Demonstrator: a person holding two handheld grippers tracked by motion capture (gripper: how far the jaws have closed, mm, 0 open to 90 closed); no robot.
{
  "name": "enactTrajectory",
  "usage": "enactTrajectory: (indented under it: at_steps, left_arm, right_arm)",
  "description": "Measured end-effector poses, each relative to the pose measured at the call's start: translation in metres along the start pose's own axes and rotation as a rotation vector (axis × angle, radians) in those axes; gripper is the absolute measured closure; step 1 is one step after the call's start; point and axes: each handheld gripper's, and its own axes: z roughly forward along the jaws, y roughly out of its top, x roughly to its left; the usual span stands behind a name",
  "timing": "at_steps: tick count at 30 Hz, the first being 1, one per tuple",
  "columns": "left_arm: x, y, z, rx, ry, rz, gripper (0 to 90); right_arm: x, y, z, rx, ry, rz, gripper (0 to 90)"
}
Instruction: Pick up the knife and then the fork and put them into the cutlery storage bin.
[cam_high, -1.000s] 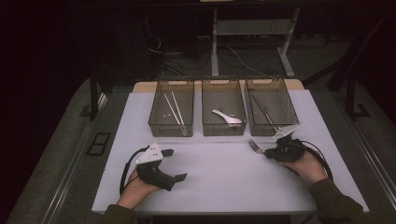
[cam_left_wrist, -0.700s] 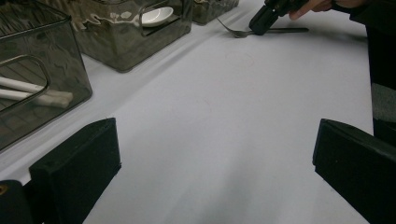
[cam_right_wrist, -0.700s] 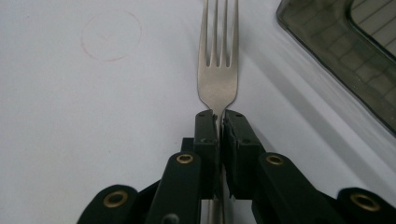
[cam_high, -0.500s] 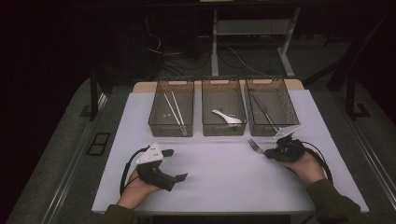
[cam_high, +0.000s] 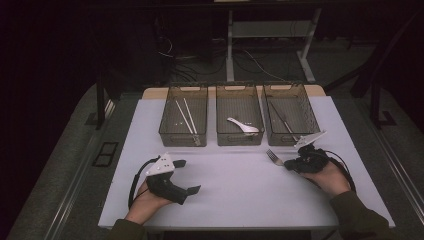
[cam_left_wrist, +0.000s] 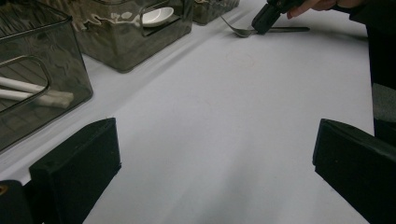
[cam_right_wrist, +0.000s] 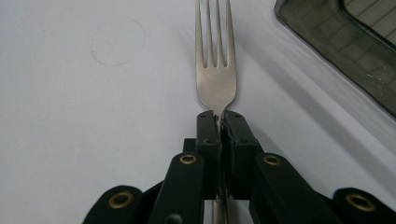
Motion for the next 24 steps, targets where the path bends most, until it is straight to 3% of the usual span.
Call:
enactTrajectory:
  at_steps: [24]
  left_arm:
    - [0.0,0.0,0.0,-0.001,0.001,-0.002,0.0]
  right_arm:
    - [-0.004,0.003,-0.021,-0.082,0.021,0.022,85.4]
